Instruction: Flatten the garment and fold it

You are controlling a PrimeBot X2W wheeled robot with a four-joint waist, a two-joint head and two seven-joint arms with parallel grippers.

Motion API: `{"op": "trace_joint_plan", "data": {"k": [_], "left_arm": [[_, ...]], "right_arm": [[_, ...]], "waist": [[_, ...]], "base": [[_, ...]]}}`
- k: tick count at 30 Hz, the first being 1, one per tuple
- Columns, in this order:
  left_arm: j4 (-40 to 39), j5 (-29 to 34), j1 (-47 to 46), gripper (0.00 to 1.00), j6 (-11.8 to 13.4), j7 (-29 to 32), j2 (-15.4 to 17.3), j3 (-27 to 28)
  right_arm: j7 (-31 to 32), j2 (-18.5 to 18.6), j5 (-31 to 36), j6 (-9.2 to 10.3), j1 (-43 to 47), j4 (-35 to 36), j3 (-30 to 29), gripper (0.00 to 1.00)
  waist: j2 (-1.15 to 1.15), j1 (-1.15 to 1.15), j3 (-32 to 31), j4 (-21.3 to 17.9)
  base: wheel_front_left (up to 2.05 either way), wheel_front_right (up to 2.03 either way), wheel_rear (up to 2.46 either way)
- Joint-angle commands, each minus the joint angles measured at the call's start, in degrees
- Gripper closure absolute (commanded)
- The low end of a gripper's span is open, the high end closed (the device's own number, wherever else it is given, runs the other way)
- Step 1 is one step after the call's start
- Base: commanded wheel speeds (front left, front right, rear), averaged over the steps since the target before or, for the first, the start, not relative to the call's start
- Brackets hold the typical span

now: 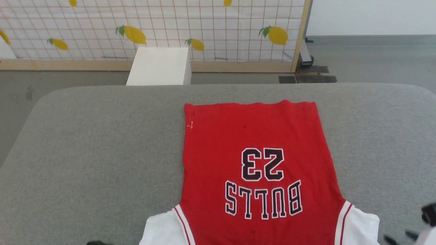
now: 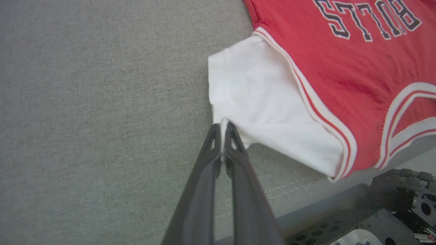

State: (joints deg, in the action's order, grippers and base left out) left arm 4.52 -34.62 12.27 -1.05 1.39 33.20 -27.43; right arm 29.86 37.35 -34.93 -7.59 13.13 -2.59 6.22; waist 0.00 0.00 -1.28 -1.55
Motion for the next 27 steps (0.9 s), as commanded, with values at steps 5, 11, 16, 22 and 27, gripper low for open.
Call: {"op": "trace_joint_plan", "data": {"k": [5, 11, 16, 22, 27], "left_arm": [[-5.0, 1.2, -5.2, 1.0, -0.8, 2.0, -0.7, -1.1], [-11.0, 3.3, -9.8, 1.0, -0.8, 4.1, -2.3, -3.2], [-14.8, 5.2, -13.0, 1.0, -0.7, 4.9, -4.0, -4.9], [-18.2, 7.3, -16.1, 1.0, -0.3, 5.2, -6.4, -6.8], [-20.4, 8.4, -17.4, 1.0, 0.1, 5.1, -7.8, -7.8]], "right_arm": [[5.0, -2.6, -1.7, 0.1, -9.8, 2.7, -3.1, 0.0], [12.0, -5.0, -0.2, 0.1, -24.3, 0.0, -5.6, 0.0], [17.1, -5.9, 4.0, 0.1, -38.7, -8.4, -7.3, 0.0], [20.9, -4.6, 9.9, 0.1, -50.9, -18.5, -9.2, 0.0], [21.8, -3.8, 13.7, 0.1, -56.7, -24.3, -11.2, 0.0]], "waist": [[0.0, 0.0, 6.0, 4.7], [0.0, 0.0, 13.3, 10.0], [0.0, 0.0, 20.0, 14.3], [0.0, 0.0, 25.9, 18.7], [0.0, 0.0, 28.9, 21.0]], "base": [[0.0, 0.0, 0.0], [0.0, 0.0, 0.0], [0.0, 0.0, 0.0], [0.0, 0.0, 0.0], [0.0, 0.0, 0.0]]}}
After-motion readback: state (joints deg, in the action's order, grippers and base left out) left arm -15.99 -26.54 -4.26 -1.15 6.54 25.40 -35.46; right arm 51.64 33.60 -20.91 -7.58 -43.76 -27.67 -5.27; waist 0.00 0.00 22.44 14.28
